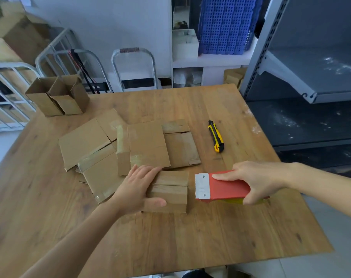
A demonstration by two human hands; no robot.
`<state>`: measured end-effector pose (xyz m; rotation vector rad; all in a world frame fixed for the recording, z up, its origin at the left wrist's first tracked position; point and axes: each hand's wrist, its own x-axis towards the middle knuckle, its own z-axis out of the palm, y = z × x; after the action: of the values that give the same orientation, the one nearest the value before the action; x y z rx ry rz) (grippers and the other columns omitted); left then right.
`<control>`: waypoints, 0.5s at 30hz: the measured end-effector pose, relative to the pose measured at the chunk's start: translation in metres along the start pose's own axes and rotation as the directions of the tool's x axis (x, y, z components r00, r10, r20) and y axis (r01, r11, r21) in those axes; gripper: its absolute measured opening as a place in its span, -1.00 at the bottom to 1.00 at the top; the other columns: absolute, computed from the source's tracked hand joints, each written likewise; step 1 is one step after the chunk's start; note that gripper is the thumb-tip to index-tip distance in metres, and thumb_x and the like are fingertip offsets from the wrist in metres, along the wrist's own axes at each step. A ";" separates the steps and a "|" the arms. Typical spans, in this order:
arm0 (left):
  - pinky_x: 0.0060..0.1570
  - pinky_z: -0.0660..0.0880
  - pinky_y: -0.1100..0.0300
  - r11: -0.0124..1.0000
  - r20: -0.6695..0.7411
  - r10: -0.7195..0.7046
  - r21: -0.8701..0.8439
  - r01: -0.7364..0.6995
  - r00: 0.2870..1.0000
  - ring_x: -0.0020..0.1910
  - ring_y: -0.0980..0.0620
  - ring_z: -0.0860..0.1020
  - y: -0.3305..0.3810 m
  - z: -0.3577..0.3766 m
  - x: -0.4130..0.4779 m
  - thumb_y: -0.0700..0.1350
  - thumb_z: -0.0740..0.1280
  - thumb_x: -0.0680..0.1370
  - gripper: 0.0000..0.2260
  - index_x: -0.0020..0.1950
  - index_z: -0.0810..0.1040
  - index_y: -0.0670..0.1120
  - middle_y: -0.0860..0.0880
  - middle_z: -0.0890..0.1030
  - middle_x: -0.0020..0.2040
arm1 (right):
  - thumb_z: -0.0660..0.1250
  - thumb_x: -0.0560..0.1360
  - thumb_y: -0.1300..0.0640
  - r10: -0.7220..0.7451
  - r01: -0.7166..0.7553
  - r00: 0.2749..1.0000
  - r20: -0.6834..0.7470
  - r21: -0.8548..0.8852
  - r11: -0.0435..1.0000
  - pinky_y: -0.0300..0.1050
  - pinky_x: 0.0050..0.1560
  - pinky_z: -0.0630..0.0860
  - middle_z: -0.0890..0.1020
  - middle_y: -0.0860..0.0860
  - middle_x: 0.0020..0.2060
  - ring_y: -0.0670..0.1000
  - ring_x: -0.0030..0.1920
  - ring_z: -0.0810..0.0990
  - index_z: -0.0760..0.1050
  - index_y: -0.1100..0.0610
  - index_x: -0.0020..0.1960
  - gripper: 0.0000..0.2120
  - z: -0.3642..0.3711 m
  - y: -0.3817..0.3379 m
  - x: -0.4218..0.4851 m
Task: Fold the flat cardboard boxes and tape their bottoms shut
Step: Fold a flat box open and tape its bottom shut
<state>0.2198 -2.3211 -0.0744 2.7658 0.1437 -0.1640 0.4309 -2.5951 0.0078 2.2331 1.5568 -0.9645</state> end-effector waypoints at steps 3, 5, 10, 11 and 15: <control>0.45 -0.35 0.02 0.978 0.144 -0.043 0.207 0.012 0.989 0.56 -0.03 -0.15 0.016 -0.013 0.005 0.58 -0.10 0.32 0.03 0.59 -0.09 -0.07 -0.02 0.05 0.57 | 0.39 0.43 -0.10 -0.013 0.013 1.000 -0.011 0.021 1.000 -0.20 -0.13 0.46 0.29 -0.19 -0.06 -0.13 -0.10 0.40 -0.16 -0.41 0.49 -0.12 0.008 0.000 0.005; 0.45 -0.35 0.01 0.968 0.246 -0.100 0.250 0.036 0.964 0.54 -0.04 -0.28 0.039 -0.020 0.018 0.46 0.05 0.43 -0.05 0.58 -0.15 -0.10 -0.05 -0.16 0.59 | 0.38 0.45 -0.10 -0.026 0.026 0.999 -0.023 0.011 1.000 -0.22 -0.17 0.42 0.28 -0.21 -0.07 -0.13 -0.10 0.39 -0.17 -0.39 0.49 -0.12 0.011 0.001 0.009; 0.50 -0.26 -0.06 0.975 0.137 -0.189 0.147 0.169 0.972 0.56 0.04 -0.17 0.069 0.000 0.045 0.51 -0.19 0.37 -0.10 0.58 -0.01 0.01 0.03 -0.01 0.59 | 0.38 0.46 -0.12 -0.042 0.043 0.998 -0.050 0.028 0.999 -0.25 -0.20 0.38 0.33 -0.12 -0.02 -0.10 -0.09 0.41 -0.17 -0.38 0.50 -0.13 0.016 0.001 0.017; 0.50 -0.24 -0.06 0.967 0.082 -0.191 0.185 0.173 0.978 0.56 0.03 -0.10 0.068 0.006 0.044 0.50 -0.21 0.38 -0.13 0.57 0.05 0.04 0.05 0.07 0.57 | 0.39 0.46 -0.13 -0.042 0.044 0.998 -0.048 0.041 0.998 -0.24 -0.18 0.40 0.33 -0.10 0.00 -0.09 -0.07 0.41 -0.17 -0.37 0.51 -0.12 0.018 0.001 0.018; 0.50 -0.19 -0.03 0.959 0.000 -0.171 0.230 0.167 0.985 0.50 0.04 0.13 0.061 0.011 0.042 0.53 -0.28 0.34 -0.13 0.43 0.27 0.07 0.09 0.35 0.41 | 0.46 0.37 -0.24 -0.022 0.028 0.999 -0.048 0.125 0.992 -0.28 -0.16 0.32 0.32 -0.16 0.02 -0.14 -0.03 0.36 -0.20 -0.40 0.49 -0.02 0.028 0.012 0.003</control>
<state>0.2674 -2.3787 -0.0683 2.9796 0.3794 -0.2683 0.4323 -2.6129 -0.0167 2.3420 1.5882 -1.0521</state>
